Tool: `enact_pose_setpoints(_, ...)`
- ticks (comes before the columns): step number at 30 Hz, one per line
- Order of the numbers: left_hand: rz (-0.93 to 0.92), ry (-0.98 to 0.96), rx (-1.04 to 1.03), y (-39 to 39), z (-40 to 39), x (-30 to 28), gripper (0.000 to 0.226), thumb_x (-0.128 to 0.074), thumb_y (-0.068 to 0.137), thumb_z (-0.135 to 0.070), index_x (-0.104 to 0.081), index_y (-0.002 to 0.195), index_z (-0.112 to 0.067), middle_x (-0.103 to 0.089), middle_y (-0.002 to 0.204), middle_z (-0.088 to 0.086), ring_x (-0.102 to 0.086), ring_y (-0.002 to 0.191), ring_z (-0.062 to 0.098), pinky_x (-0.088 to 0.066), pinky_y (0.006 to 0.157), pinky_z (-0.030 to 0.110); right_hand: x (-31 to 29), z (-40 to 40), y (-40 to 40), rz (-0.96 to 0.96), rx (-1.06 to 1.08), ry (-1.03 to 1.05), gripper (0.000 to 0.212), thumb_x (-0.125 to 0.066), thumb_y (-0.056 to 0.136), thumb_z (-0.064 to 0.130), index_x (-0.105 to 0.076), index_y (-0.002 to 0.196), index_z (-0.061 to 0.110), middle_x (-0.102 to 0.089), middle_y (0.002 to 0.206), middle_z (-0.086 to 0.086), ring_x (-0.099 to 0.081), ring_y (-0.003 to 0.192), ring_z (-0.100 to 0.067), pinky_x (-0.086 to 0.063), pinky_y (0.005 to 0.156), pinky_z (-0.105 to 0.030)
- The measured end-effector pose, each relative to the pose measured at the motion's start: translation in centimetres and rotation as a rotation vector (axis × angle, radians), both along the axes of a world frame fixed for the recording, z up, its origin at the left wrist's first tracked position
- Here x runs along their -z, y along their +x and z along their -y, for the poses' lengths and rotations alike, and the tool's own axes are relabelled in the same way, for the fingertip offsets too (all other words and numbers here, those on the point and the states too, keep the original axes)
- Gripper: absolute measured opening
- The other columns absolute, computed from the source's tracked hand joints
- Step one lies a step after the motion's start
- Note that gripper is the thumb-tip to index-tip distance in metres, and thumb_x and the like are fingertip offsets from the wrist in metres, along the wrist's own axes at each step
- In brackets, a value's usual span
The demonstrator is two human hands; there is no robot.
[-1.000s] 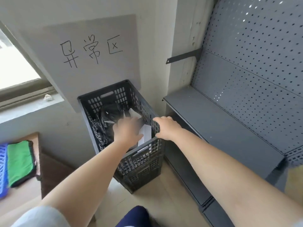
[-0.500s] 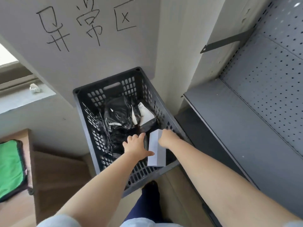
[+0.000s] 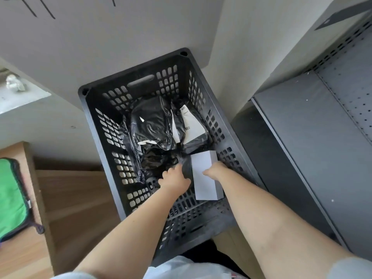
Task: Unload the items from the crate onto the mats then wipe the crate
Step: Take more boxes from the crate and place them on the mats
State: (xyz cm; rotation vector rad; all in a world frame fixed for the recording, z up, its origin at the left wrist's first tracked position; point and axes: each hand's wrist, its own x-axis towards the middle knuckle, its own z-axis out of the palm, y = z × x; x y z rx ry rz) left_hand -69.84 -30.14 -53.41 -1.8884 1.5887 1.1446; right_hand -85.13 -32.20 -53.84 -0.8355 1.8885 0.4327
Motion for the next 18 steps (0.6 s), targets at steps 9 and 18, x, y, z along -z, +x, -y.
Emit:
enact_pose_setpoints(9, -0.070, 0.060, -0.103, 0.9, 1.3, 0.5, 0.065, -0.055, 0.091, -0.029, -0.029, 0.150, -0.029, -0.042, 0.145, 0.007, -0.033, 0.134, 0.034, -0.037, 0.106, 0.049, -0.3, 0.6, 0.0, 0.045, 0.094, -0.014, 0.084, -0.076, 0.078, 0.030, -0.027, 0.143, 0.010, -0.045, 0.139, -0.011, -0.051, 0.121, -0.032, -0.048, 0.092, -0.039)
enact_pose_setpoints(18, -0.383, 0.130, -0.548, 2.1, 2.9, -4.7, 0.047, -0.060, 0.095, -0.035, -0.051, 0.138, -0.019, -0.057, 0.134, 0.008, -0.055, 0.119, 0.030, -0.049, 0.093, 0.041, -7.0, 1.8, -1.3, 0.308, 0.114, -0.124, 0.067, -0.076, 0.081, 0.022, -0.044, 0.138, 0.012, -0.054, 0.135, -0.008, -0.053, 0.119, -0.029, -0.048, 0.094, -0.046)
